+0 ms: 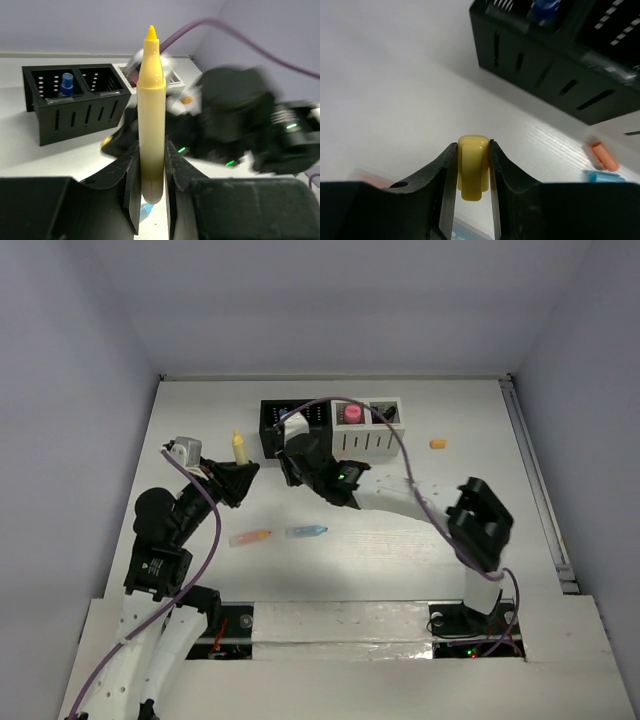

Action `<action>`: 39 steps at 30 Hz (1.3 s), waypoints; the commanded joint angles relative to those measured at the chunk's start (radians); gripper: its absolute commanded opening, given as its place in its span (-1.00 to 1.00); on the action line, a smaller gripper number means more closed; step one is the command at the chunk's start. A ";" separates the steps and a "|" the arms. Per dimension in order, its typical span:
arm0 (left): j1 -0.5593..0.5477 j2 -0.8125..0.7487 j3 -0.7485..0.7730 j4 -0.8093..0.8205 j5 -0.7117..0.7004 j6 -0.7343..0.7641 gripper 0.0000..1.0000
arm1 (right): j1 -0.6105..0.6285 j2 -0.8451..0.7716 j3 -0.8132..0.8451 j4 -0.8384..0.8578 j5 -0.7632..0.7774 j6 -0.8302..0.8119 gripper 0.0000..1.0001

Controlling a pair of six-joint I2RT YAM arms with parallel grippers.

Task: Sort the stationery into containers
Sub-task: Close the pen cap on the pen.

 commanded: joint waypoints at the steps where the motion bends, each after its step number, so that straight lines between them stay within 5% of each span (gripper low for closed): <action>1: 0.005 0.008 -0.033 0.083 0.059 -0.045 -1.00 | -0.035 -0.180 -0.103 0.125 0.074 0.071 -1.00; 5: -0.089 0.028 -0.090 0.156 0.024 -0.122 -1.00 | -0.091 -0.360 -0.219 0.168 0.019 0.128 -1.00; 15: -0.580 0.231 -0.173 0.366 -0.456 -0.101 -1.00 | -0.205 -0.650 -0.415 0.227 -0.081 0.229 -1.00; 21: -0.592 0.369 -0.219 0.558 -0.449 -0.047 -1.00 | -0.205 -0.672 -0.441 0.267 -0.114 0.321 -1.00; 39: -0.601 0.503 -0.201 0.661 -0.403 -0.009 -1.00 | -0.167 -0.530 -0.386 0.358 -0.165 0.381 -1.00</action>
